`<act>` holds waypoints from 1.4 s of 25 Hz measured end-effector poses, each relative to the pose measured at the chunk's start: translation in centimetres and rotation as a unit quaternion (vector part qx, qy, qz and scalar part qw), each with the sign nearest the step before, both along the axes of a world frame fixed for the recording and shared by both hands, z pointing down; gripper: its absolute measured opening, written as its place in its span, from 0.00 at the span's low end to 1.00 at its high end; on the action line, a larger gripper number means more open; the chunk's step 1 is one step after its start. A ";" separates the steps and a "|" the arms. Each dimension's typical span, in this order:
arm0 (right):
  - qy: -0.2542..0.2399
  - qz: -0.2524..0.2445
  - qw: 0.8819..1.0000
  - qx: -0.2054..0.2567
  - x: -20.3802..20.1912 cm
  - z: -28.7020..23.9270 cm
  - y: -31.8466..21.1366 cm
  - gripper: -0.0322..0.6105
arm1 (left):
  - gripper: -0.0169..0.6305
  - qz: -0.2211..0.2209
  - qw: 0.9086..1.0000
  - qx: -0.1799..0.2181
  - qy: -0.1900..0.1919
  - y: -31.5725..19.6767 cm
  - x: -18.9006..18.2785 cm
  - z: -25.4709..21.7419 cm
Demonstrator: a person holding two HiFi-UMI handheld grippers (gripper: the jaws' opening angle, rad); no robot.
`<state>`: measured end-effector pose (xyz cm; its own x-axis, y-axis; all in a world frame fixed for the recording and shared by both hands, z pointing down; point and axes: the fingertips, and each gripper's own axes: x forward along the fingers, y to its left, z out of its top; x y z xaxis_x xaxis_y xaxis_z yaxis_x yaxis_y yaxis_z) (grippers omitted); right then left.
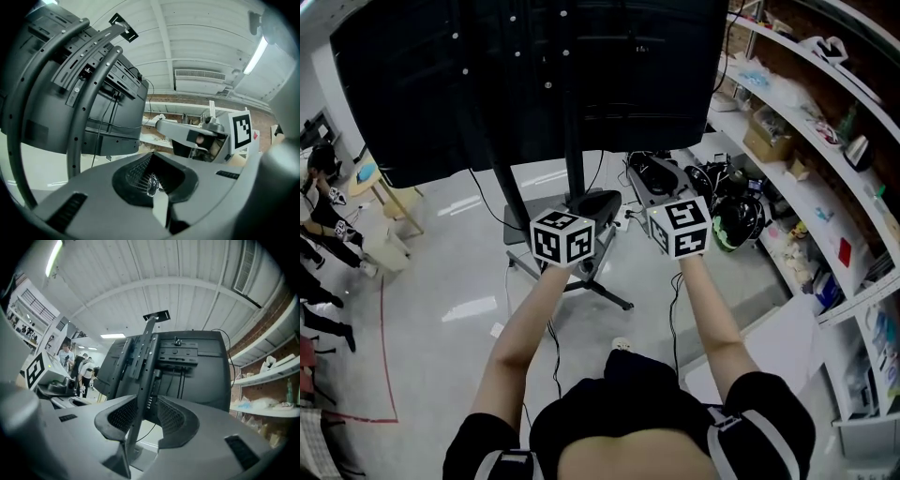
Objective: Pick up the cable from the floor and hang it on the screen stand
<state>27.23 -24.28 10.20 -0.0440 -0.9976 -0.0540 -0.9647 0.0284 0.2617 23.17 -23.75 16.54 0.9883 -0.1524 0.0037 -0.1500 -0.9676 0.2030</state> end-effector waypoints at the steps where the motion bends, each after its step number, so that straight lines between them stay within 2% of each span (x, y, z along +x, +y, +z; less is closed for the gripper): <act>1: -0.010 -0.003 1.000 -0.004 -0.5 1.0 0.7 0.28 | 0.04 -0.005 1.000 0.002 0.002 0.3 -0.4 0.3; 4: -0.042 -0.007 0.999 -0.011 -2.0 3.7 3.0 0.24 | 0.04 -0.021 1.000 0.017 0.009 1.5 -1.4 1.1; 9: -0.146 -0.013 0.989 -0.012 -4.3 7.2 6.2 0.13 | 0.04 -0.046 0.997 0.054 0.004 4.2 -2.8 2.7; 12: -0.173 -0.009 0.984 -0.028 -5.8 9.1 7.5 0.11 | 0.04 -0.066 0.996 0.063 0.004 5.4 -3.9 3.6; 16: -0.194 -0.007 0.980 -0.040 -7.3 11.0 9.6 0.10 | 0.04 -0.096 0.994 0.054 0.001 7.0 -5.8 5.5; 19: -0.205 0.012 0.978 -0.040 -7.3 12.1 11.2 0.09 | 0.04 -0.114 0.992 0.046 -0.009 8.0 -7.2 7.0; 24: -0.210 0.030 0.977 -0.030 -6.9 12.5 12.3 0.09 | 0.04 -0.120 0.992 0.025 -0.014 8.2 -8.1 8.2; 35: -0.218 0.037 0.975 -0.038 -7.1 13.7 12.0 0.09 | 0.04 -0.124 0.992 0.018 -0.026 7.8 -8.6 9.7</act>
<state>20.08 -12.24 23.89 0.0383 -0.9990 0.0222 -0.9840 -0.0415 -0.1733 14.58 -15.90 26.24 0.9194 -0.3910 0.0440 -0.3929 -0.9065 0.1543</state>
